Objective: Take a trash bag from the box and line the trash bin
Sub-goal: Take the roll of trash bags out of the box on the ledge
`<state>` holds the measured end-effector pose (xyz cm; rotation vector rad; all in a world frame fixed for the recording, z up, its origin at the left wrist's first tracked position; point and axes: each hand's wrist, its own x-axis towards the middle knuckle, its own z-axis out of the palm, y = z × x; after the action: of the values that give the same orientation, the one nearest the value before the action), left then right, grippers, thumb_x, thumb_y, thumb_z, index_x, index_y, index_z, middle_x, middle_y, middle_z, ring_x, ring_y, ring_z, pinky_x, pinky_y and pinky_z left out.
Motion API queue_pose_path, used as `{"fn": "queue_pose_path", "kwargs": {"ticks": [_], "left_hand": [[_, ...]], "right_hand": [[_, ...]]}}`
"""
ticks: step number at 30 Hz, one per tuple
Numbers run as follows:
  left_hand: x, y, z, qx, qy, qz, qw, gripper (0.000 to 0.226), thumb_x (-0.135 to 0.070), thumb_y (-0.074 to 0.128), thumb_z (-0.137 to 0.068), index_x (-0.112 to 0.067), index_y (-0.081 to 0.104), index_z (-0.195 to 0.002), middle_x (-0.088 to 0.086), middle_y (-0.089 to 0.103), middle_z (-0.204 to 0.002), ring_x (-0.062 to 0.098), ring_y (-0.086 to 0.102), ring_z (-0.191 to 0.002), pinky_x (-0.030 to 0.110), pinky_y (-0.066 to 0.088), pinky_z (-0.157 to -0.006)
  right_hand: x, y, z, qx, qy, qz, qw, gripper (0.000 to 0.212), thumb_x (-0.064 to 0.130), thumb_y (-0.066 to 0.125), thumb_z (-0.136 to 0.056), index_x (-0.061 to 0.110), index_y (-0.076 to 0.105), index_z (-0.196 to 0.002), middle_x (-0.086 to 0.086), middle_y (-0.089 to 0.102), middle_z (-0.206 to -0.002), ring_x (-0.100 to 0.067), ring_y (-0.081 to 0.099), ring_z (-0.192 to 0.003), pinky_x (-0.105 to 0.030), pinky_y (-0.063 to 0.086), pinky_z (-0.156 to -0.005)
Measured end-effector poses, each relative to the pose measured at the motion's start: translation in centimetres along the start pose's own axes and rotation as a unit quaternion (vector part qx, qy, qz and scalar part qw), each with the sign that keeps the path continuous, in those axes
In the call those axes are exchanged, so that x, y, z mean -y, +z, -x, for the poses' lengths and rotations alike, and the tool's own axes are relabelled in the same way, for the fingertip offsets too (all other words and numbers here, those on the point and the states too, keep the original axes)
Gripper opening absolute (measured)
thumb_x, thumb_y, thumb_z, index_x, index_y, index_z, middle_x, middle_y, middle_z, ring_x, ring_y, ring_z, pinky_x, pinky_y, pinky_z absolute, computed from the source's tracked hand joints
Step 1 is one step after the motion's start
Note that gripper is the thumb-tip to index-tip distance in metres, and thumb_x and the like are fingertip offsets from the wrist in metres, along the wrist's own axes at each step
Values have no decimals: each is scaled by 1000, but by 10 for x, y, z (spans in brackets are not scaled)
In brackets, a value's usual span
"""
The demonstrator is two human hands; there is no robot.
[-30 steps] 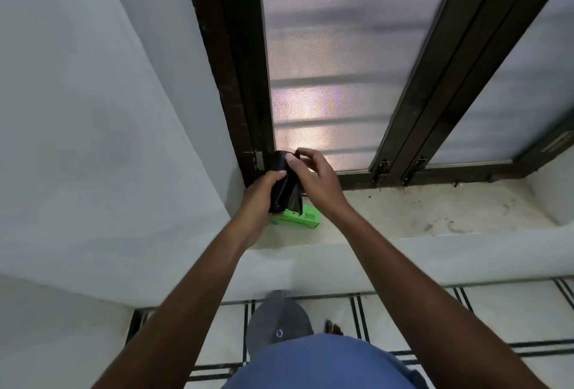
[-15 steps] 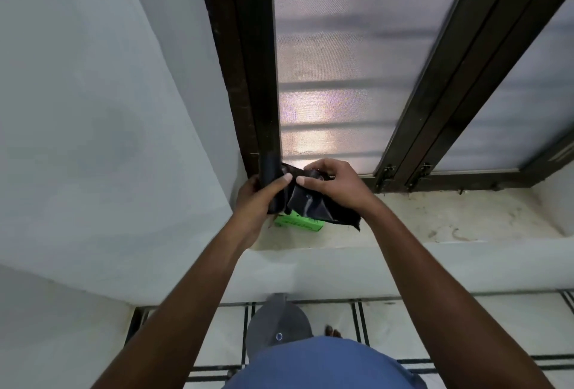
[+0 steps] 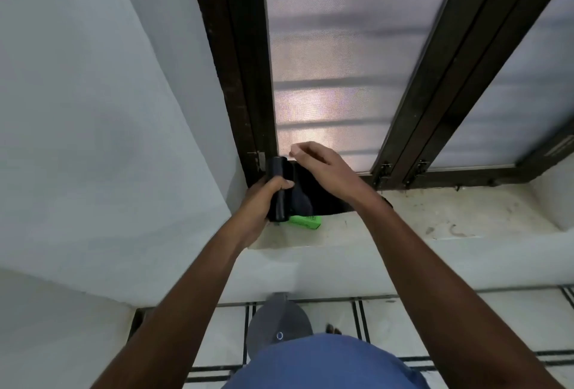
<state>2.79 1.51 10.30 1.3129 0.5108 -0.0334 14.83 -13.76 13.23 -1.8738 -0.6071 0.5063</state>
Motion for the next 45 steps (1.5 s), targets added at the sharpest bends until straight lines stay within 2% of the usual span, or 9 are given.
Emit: {"fn": "queue_pose_path", "kwargs": {"ticks": [6, 14, 19, 25, 29, 35, 38, 40, 45], "left_hand": [[-6, 1, 2, -13, 3, 40, 999, 55, -41, 62, -91, -18, 67, -140, 18, 75, -135, 40, 68, -130, 51, 56, -98], [-6, -11, 4, -44, -10, 41, 998, 51, -50, 61, -102, -16, 73, -138, 11, 80, -128, 31, 74, -124, 42, 60, -99], [-4, -14, 6, -84, 28, -11, 996, 64, -56, 86, -86, -23, 71, -138, 1, 82, -125, 21, 79, -115, 46, 62, -105], [-13, -9, 7, -105, 3, 22, 994, 35, -51, 63, -102, -28, 79, -123, -1, 85, -113, 24, 78, -112, 41, 62, -91], [-12, -8, 6, -95, 15, 6, 995, 39, -53, 66, -102, -27, 78, -128, -2, 84, -119, 19, 79, -113, 41, 60, -103], [-15, 4, 5, -81, 2, 20, 997, 42, -54, 55, -106, -26, 77, -129, 1, 85, -113, 15, 82, -98, 34, 60, -85], [-15, 4, 4, -112, -6, 17, 993, 45, -56, 51, -107, -26, 79, -126, 2, 85, -115, 21, 81, -106, 41, 61, -95], [-15, 2, 4, -120, -14, 21, 992, 48, -58, 47, -108, -27, 79, -127, 3, 85, -114, 24, 81, -107, 46, 61, -99], [-18, -8, 9, -79, 12, 25, 996, 55, -67, 65, -99, -26, 76, -133, 2, 84, -120, 20, 81, -109, 38, 65, -87]], "right_hand": [[-11, 4, -6, 54, -18, 39, 998, 68, 74, 71, -93, 5, 72, -96, -22, 73, -92, -16, 66, -79, -40, 53, -78], [-18, -2, -8, -5, 11, 65, 998, 62, 72, 89, -78, 13, 74, -91, -11, 78, -90, -24, 76, -82, -53, 63, -85], [-18, -13, -8, -22, 32, 115, 993, 76, 82, 95, -61, 13, 71, -83, 0, 72, -75, -19, 72, -74, -39, 55, -71], [-21, -26, -3, -38, 60, 228, 971, 74, 90, 89, -57, 26, 74, -91, 8, 77, -95, -16, 74, -92, -51, 64, -88], [-20, -23, -7, -78, 0, 384, 920, 66, 73, 74, -90, 29, 67, -139, 3, 69, -135, -25, 60, -132, -53, 42, -114], [1, -2, -11, 4, -11, 194, 981, 58, 71, 52, -105, 31, 68, -144, 10, 74, -143, -17, 62, -140, -60, 18, -135], [8, 2, -10, 19, 4, 154, 988, 66, 85, 53, -95, 24, 77, -100, 13, 77, -96, -12, 71, -95, -45, 54, -103], [9, 1, -8, 15, 8, 170, 985, 75, 92, 61, -86, 18, 67, -79, 10, 66, -73, -14, 63, -70, -37, 49, -71], [0, -6, -11, 16, 11, 197, 980, 78, 90, 82, -65, 15, 71, -84, -5, 76, -83, -25, 75, -81, -48, 62, -76]]}}
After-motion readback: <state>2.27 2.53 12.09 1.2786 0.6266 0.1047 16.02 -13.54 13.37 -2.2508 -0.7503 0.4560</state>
